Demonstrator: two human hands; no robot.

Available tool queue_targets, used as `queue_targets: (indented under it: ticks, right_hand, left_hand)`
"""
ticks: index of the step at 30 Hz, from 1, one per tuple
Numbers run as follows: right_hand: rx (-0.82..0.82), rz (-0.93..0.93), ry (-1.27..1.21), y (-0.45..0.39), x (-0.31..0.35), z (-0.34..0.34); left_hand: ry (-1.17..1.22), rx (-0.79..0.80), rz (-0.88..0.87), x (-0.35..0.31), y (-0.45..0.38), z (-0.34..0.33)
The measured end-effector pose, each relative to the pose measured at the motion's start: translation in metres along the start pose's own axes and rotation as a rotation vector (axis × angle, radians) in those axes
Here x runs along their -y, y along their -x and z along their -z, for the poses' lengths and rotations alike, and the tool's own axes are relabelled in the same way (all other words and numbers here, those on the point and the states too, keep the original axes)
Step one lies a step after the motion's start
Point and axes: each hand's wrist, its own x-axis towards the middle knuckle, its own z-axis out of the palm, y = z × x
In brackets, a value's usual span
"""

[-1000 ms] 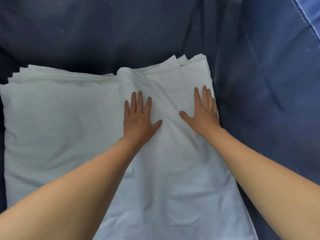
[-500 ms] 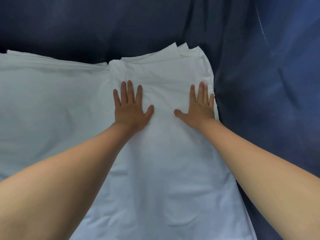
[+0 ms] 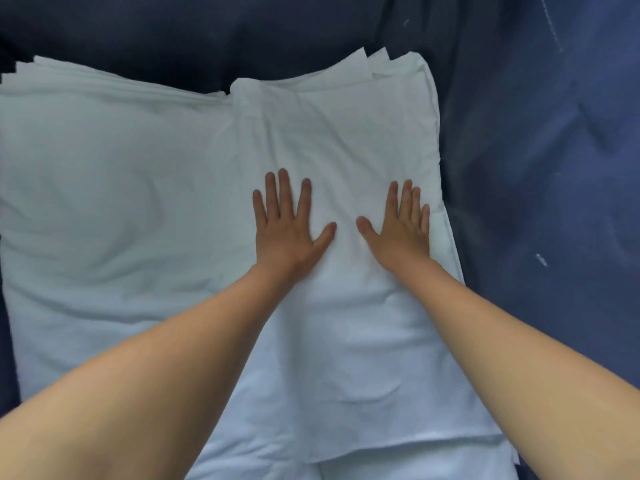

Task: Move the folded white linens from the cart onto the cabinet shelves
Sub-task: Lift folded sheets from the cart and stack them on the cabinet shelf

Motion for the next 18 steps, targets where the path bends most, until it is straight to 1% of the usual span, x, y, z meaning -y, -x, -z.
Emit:
queue_targets:
  ticks: [3,8,13,16,18]
  right_hand:
    - [0.062,0.002,-0.004,0.014,-0.002,0.007]
    - [0.092,-0.008,0.004,0.066,-0.012,-0.004]
    - [0.059,-0.037,-0.001,0.133,-0.029,-0.026]
    - [0.027,-0.007,0.031,0.183,-0.037,-0.053]
    - [0.008,0.003,0.065,0.207,-0.039,-0.072]
  left_hand:
    - [0.014,0.038,-0.007,-0.003,0.017,0.005]
    - [-0.033,0.092,-0.058,-0.012,0.078,-0.003]
    - [-0.095,0.129,-0.147,-0.012,0.139,-0.01]
    - [-0.078,0.157,-0.192,-0.012,0.172,-0.013]
    - [-0.095,0.21,-0.215,-0.011,0.183,-0.014]
